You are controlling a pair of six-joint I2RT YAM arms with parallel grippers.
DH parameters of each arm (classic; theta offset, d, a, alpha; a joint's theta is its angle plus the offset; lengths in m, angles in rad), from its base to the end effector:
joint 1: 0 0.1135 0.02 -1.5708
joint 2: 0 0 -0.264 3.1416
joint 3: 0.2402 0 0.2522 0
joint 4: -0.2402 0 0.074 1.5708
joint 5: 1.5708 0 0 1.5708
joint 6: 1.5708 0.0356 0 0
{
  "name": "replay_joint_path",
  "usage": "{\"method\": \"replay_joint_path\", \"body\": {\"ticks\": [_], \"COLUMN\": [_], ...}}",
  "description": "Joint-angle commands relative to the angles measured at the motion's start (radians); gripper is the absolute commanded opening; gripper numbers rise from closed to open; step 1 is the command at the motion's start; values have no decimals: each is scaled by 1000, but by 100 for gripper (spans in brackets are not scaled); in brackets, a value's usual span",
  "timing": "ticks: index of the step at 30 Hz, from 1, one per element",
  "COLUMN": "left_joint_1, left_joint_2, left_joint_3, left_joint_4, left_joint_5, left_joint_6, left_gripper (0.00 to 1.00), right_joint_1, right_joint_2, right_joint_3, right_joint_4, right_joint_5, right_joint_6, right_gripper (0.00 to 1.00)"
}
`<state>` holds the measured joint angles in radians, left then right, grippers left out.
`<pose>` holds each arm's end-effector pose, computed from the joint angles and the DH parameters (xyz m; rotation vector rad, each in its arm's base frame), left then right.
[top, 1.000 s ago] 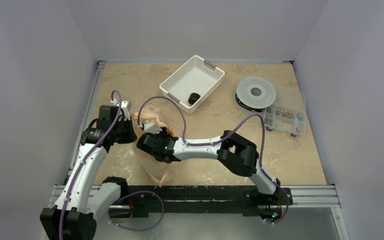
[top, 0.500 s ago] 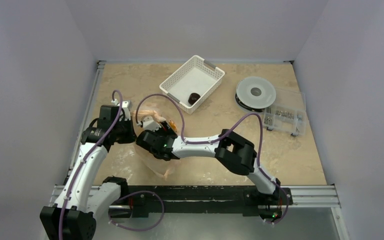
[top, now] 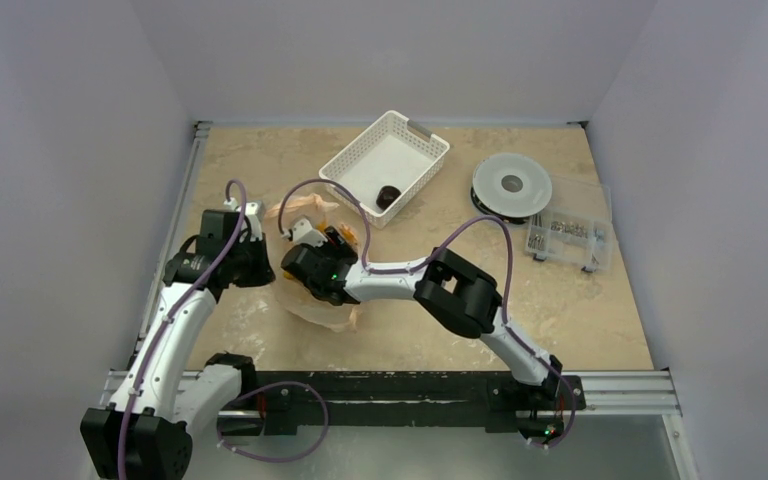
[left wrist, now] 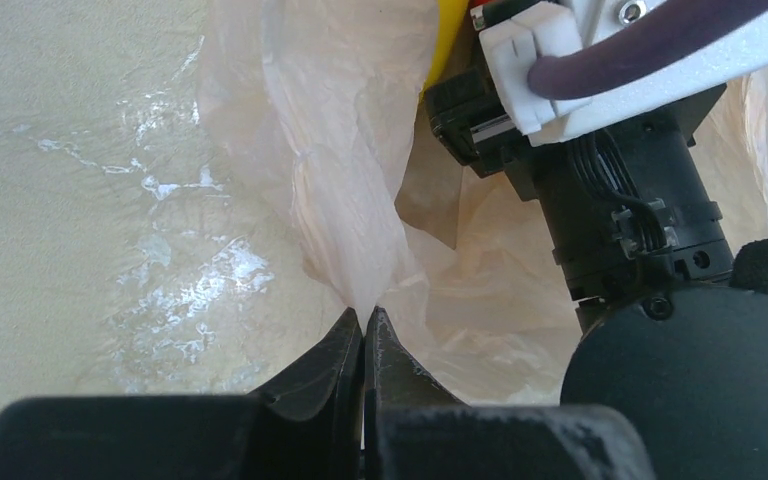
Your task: Take the fake fruits out of the plastic bag
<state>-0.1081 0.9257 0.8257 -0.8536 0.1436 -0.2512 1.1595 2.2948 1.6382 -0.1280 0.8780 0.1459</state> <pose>0.1726 -0.0239 0.2706 -0.1235 2.5382 -0.3245 0.2226 0.4418 0.1409 -0.6334 1.9473 -0.2436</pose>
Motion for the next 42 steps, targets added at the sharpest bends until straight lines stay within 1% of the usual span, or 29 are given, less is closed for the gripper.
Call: {"method": "replay_joint_path", "body": {"ticks": [1, 2, 4, 7, 10, 13, 16, 18, 20, 22, 25, 28, 32, 36, 38, 40, 42], "left_joint_1": [-8, -8, -8, -8, -9, -9, -9, -8, -10, -9, -10, -10, -10, -10, -11, -12, -12], "left_joint_2": [7, 8, 9, 12, 15, 17, 17, 16, 18, 22, 24, 16, 1, -4, -6, -8, -10], "left_joint_3": [19, 19, 18, 19, 20, 20, 20, 20, 20, 21, 23, 21, 20, 18, 18, 18, 18], "left_joint_4": [12, 12, 11, 11, 12, 12, 10, 11, 12, 12, 10, 9, 9, 8, 7, 7, 8], "left_joint_5": [-1, 0, -1, -1, 1, 0, 0, -2, -4, -4, -5, -16, -28, -35, -37, -39, -42], "left_joint_6": [-4, -3, -5, -5, -5, -5, -5, -5, -6, -7, -7, -9, -13, -16, -18, -17, -17], "left_gripper": [0, 0, 0, 0, 0, 0, 0, 0, 0, 0, 0, 0, 0, 0, 0, 0, 0], "right_joint_1": [-4, -4, -4, -4, 2, 12, 22, 25, 23, 22, 13, -7, -41, -77, -82, -92, -128], "right_joint_2": [-2, 0, -5, -31, -80, -129, -196, -251, -319, -385, -485, -549, -625, -693, -735, -764, -796], "right_joint_3": [-14, -20, -30, -39, -60, -69, -105, -148, -196, -252, -371, -440, -554, -603, -623, -624, -649], "right_joint_4": [165, 192, 232, 261, 267, 215, 162, 147, 149, 166, 292, 361, 487, 532, 521, 465, 451], "right_joint_5": [47, 50, 55, 69, 23, -35, -117, -187, -302, -396, -611, -791, -935, -991, -937, -867, -852], "right_joint_6": [-91, -106, -127, -141, -135, -97, -22, 19, 100, 146, 186, 199, 247, 270, 257, 243, 251], "right_gripper": [55, 52, 42, 30, 20, 10, 4, 2, 0, 0, 0, 0, 0, 0, 0, 0, 0]}}
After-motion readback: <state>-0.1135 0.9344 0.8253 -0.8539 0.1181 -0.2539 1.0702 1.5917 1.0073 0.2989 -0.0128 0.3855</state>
